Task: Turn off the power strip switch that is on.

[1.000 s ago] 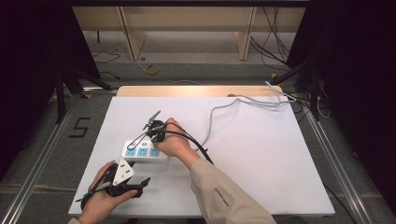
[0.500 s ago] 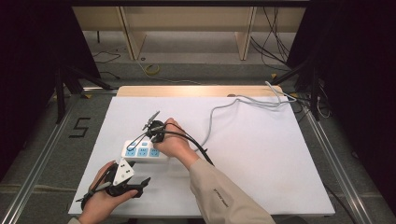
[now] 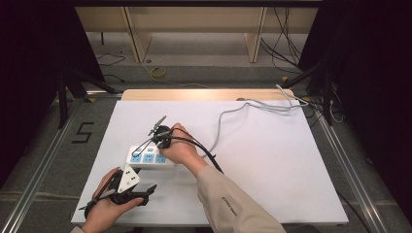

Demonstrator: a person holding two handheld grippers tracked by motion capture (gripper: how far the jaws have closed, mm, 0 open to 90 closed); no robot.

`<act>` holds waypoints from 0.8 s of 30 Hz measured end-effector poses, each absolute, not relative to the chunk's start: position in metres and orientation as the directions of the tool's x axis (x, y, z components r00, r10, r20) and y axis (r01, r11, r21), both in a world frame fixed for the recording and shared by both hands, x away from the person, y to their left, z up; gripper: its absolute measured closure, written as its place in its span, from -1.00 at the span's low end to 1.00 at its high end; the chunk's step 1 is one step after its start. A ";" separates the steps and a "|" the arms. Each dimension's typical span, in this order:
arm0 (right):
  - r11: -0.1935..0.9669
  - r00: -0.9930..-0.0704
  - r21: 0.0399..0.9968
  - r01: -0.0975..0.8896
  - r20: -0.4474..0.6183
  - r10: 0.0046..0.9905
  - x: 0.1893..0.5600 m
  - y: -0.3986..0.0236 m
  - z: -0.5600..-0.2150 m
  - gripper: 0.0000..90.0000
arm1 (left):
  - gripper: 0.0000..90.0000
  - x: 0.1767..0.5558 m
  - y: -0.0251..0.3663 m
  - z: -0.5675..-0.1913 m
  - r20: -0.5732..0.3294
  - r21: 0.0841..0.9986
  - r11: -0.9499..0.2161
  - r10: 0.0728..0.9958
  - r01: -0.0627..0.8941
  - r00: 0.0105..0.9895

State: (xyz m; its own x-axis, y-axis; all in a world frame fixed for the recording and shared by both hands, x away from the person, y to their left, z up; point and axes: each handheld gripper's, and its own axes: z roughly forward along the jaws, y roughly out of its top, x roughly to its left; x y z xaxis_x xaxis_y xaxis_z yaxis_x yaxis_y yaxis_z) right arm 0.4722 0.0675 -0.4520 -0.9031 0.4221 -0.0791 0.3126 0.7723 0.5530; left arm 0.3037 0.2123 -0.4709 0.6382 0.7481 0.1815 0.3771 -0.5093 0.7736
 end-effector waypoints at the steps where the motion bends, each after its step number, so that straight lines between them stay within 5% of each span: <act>1: 0.771 -0.902 0.552 0.317 -0.076 0.425 0.472 0.067 -0.452 1.00 | -0.51 0.304 0.212 -0.471 0.182 0.774 -0.509 0.748 0.377 0.638; 24: 0.755 -0.899 0.572 0.321 -0.066 0.432 0.471 0.065 -0.453 1.00 | -0.51 0.304 0.213 -0.471 0.180 0.774 -0.509 0.747 0.377 0.640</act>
State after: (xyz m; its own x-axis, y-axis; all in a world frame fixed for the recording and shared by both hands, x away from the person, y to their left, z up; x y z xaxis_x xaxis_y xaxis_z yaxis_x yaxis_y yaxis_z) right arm 0.4712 0.0652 -0.4530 -0.8993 0.4323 -0.0663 0.3208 0.7550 0.5720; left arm 0.3038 0.2125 -0.4714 0.6396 0.7472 0.1805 0.3770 -0.5095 0.7735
